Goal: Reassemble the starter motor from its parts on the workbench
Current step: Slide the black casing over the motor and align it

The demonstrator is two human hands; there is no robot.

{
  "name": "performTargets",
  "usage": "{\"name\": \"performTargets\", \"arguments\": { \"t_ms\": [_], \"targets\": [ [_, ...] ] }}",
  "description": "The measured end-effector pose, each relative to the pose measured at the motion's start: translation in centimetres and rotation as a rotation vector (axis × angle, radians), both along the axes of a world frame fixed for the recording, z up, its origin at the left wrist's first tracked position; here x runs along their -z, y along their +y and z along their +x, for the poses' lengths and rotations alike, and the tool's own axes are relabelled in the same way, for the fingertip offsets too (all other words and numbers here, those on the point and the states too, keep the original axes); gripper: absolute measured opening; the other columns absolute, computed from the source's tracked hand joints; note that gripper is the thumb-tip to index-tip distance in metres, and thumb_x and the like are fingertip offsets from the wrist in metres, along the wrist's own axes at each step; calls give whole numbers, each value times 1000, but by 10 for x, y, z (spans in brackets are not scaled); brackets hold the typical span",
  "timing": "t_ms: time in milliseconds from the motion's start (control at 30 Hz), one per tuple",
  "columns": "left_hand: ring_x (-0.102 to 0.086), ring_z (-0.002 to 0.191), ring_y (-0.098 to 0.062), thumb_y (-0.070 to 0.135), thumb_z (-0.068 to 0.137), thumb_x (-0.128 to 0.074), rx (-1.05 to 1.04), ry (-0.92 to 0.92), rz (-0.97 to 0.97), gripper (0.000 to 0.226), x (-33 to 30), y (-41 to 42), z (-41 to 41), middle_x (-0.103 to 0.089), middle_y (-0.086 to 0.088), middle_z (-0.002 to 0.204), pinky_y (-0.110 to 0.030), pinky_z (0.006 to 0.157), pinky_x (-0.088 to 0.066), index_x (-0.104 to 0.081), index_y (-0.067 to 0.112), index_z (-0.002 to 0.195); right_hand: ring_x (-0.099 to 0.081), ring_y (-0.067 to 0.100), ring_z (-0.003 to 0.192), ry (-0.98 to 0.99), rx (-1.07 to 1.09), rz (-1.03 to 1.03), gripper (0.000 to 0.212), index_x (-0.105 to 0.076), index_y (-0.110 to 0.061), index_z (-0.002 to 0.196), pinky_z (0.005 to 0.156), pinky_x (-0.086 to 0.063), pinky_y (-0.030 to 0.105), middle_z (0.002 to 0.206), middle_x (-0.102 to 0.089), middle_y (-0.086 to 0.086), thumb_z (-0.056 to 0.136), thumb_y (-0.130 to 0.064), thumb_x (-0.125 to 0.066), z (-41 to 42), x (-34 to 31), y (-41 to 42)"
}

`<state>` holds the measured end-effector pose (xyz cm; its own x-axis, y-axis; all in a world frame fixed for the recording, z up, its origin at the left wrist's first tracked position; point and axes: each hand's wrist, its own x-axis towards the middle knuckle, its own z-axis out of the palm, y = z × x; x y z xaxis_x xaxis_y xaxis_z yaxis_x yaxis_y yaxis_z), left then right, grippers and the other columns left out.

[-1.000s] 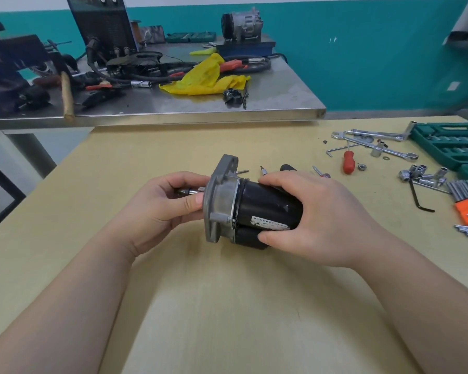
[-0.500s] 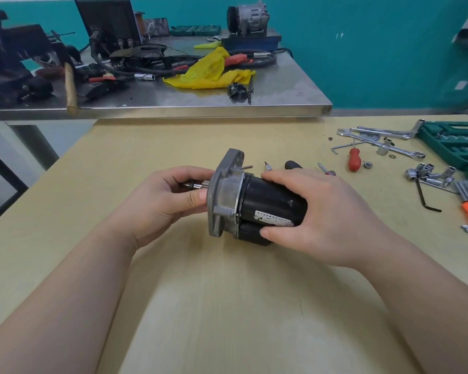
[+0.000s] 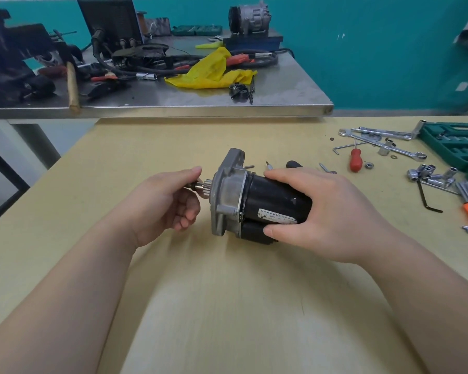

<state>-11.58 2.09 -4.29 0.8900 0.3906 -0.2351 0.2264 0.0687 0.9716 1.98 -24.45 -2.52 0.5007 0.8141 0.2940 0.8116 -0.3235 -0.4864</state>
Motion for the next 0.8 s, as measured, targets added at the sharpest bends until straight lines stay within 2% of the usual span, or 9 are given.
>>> {"name": "performTargets", "arguments": {
  "t_ms": [100, 200, 333, 433, 500, 633, 733, 800],
  "targets": [
    [-43, 48, -24, 49, 99, -64, -16, 51, 24, 42, 0, 3, 0, -50, -12, 58, -26, 44, -33, -69, 17, 71, -62, 0, 109, 12, 3, 0, 78, -44, -60, 136, 91, -56, 42, 116, -64, -32, 65, -63, -76, 1, 0, 0],
    [-39, 49, -22, 47, 96, -67, -16, 19, 6, 41, 1, 5, -1, -45, -8, 57, -25, 44, -30, -68, 15, 71, -62, 1, 108, 10, 8, -2, 78, -44, -60, 135, 91, -56, 41, 115, -64, -31, 64, -63, -75, 1, 0, 0],
    [-39, 54, -21, 35, 106, -59, 32, -73, 24, 37, 3, 8, -1, -45, -7, 62, -25, 47, -34, -67, 10, 80, -61, -2, 109, 23, 10, -3, 78, -46, -60, 135, 93, -56, 41, 115, -64, -31, 64, -64, -76, 3, -1, 0],
    [-50, 59, -20, 30, 101, -63, 88, -135, 43, 26, 3, 12, -3, -57, -9, 68, -25, 52, -43, -71, 10, 87, -61, -4, 109, 24, 8, -10, 77, -44, -64, 133, 94, -56, 40, 114, -64, -31, 63, -65, -76, 4, -3, -1],
    [-56, 63, -20, 24, 99, -66, 113, -189, 50, 21, 4, 14, -5, -63, -11, 74, -24, 57, -49, -71, 4, 98, -61, -4, 108, 24, 4, -7, 73, -44, -67, 128, 94, -56, 41, 113, -65, -31, 62, -66, -75, 4, -4, -2],
    [-61, 73, -21, 14, 97, -62, 106, -252, 44, 25, 7, 13, -4, -70, -14, 88, -25, 66, -53, -69, -3, 113, -62, -2, 106, 13, 4, -2, 69, -45, -68, 126, 93, -56, 45, 111, -65, -30, 63, -67, -73, 4, -5, -1],
    [-64, 77, -23, 9, 103, -61, 94, -248, 57, 17, 7, 13, -2, -74, -14, 94, -31, 69, -53, -71, -1, 113, -61, -4, 107, 13, 8, -3, 73, -45, -64, 130, 92, -56, 41, 113, -64, -32, 63, -69, -73, 5, -2, -1],
    [-67, 89, -27, 16, 100, -61, 66, -262, 48, 22, 8, 8, 1, -75, -12, 103, -38, 78, -52, -71, 2, 114, -58, -6, 110, 9, 6, -3, 76, -46, -59, 134, 92, -55, 37, 116, -60, -35, 64, -68, -72, 6, -1, -1]
  ]
}}
